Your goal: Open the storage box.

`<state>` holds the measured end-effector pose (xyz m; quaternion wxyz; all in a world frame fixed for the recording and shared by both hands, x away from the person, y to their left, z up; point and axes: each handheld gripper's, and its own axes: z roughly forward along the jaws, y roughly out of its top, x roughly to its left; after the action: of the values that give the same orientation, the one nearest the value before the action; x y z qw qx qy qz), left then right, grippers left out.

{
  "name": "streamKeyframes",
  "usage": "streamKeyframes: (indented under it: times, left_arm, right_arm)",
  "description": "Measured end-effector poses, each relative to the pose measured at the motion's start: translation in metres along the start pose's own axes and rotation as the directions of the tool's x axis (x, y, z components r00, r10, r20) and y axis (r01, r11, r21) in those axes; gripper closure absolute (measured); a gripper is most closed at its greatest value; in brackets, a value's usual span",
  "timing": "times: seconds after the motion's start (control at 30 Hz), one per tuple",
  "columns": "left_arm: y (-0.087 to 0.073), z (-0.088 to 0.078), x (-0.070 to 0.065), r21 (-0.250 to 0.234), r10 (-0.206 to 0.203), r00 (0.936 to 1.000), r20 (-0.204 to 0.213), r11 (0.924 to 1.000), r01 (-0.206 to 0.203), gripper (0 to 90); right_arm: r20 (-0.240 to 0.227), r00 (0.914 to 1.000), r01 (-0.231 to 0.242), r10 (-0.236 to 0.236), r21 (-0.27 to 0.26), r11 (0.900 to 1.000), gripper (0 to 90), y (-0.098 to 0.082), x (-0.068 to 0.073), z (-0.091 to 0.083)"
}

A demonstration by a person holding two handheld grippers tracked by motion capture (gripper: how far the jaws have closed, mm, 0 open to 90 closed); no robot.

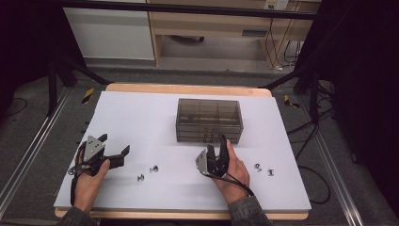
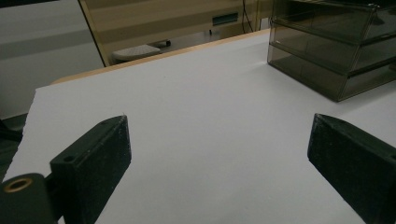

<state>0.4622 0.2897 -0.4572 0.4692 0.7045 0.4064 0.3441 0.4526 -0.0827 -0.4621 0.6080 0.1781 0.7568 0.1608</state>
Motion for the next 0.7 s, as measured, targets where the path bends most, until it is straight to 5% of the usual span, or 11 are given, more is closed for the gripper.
streamKeyframes:
  times: [0.37, 0.57, 0.7]
  left_arm:
    - [0.001, -0.001, 0.001, -0.01, 0.017, 0.9997, -0.015, 0.9998, -0.018, 7.0]
    - [0.005, -0.001, 0.001, 0.031, 0.019, 0.9998, -0.001, 0.9993, -0.019, 7.0]
    - [0.005, -0.003, 0.0, 0.012, 0.039, 0.9992, -0.014, 0.9992, -0.038, 6.3]
  right_arm:
    - [0.032, 0.9915, 0.126, -0.126, -0.015, 0.992, 44.4, 0.009, 0.008, 0.005]
    - [0.036, 0.9858, 0.165, -0.164, -0.018, 0.986, 49.6, 0.011, 0.01, 0.007]
    - [0.039, 0.9821, 0.185, -0.185, -0.019, 0.982, 54.4, 0.013, 0.012, 0.008]
